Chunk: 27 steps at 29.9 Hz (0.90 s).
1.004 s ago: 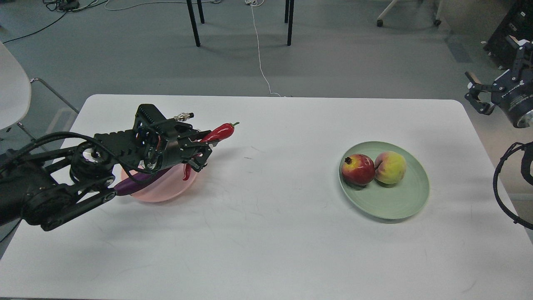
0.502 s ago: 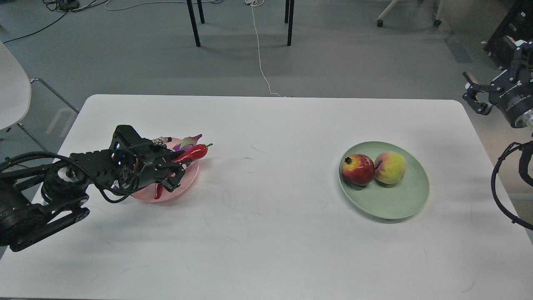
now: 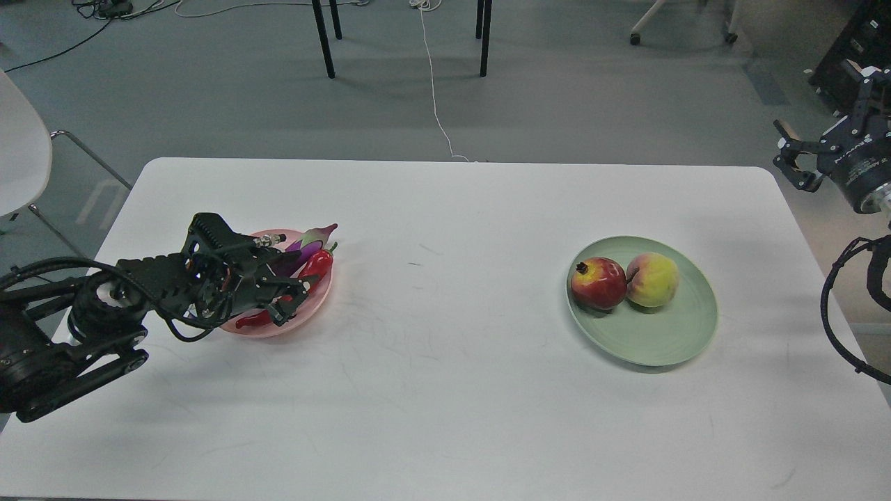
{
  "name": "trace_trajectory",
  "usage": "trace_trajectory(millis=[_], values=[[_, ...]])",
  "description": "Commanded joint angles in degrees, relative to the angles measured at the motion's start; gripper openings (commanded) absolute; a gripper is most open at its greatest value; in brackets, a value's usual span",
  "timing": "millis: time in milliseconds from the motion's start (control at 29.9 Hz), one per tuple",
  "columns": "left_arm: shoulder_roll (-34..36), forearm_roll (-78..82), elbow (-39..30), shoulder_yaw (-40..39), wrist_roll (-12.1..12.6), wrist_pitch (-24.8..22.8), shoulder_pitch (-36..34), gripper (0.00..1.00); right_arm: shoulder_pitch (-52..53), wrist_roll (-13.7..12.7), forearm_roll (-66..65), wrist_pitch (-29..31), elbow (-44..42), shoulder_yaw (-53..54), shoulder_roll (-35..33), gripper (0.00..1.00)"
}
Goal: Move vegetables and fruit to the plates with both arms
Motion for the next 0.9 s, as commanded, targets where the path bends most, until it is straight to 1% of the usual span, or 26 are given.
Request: trace_trajectory(millis=[0,100,201,301,402,502,636,703,737,804,871], values=[[0.22,0.0,-0.26,-1.24,-0.05,1.41,-0.4,0.83,0.13,0.0,0.0,0.0,0.0,0.0,-0.12,0.99],[0.57,-5.0,-0.26,-3.69,-0.23,4.92,-0.67,0.91,0.22,0.09,0.0,0.0,-0.26,0.17,-0.12,0.99],[0.57,-16.41,-0.26,-6.42,0.12,6.69,-0.58,0.97,0.22,0.26,0.0,0.0,-0.79,0.44,-0.03,0.99],[0.14,-32.22,0.96,-8.88,0.74,6.95,-0.49,0.98,0.3,0.35,0.0,0.0,-1.58,0.7,0.06,0.99],[-0.04,-50.23,1.14,-12.48,0.21,7.13,-0.49,0.98,0.3,0.35,0.09,0.0,-1.76,1.84,0.41,0.99],[-1.27,-65.97,1.49,-14.94,0.56,6.96,-1.28,0.98,0.04,0.35,0.61,0.0,-2.02,4.99,0.41,0.99],[-4.08,-82.07,1.49,-18.19,0.65,6.08,-2.77,0.98,0.13,-0.18,0.79,0.0,-2.02,6.76,0.5,0.99],[-5.4,-88.67,2.02,-20.04,0.56,4.85,-2.86,0.98,0.13,-0.18,0.79,0.0,-2.02,7.38,0.5,0.99],[-6.01,-91.31,2.89,-21.27,0.39,4.24,-2.78,0.98,0.13,-0.18,0.79,0.0,-2.02,7.64,0.41,0.99],[-8.46,-96.94,6.84,-24.25,-0.05,2.92,-2.6,0.98,-0.05,-0.27,0.88,0.0,-2.11,7.73,0.49,0.99],[-12.67,-101.95,12.28,-26.63,-0.23,0.99,-2.51,0.98,-0.4,-0.35,1.05,0.0,-2.11,7.91,0.58,0.98]])
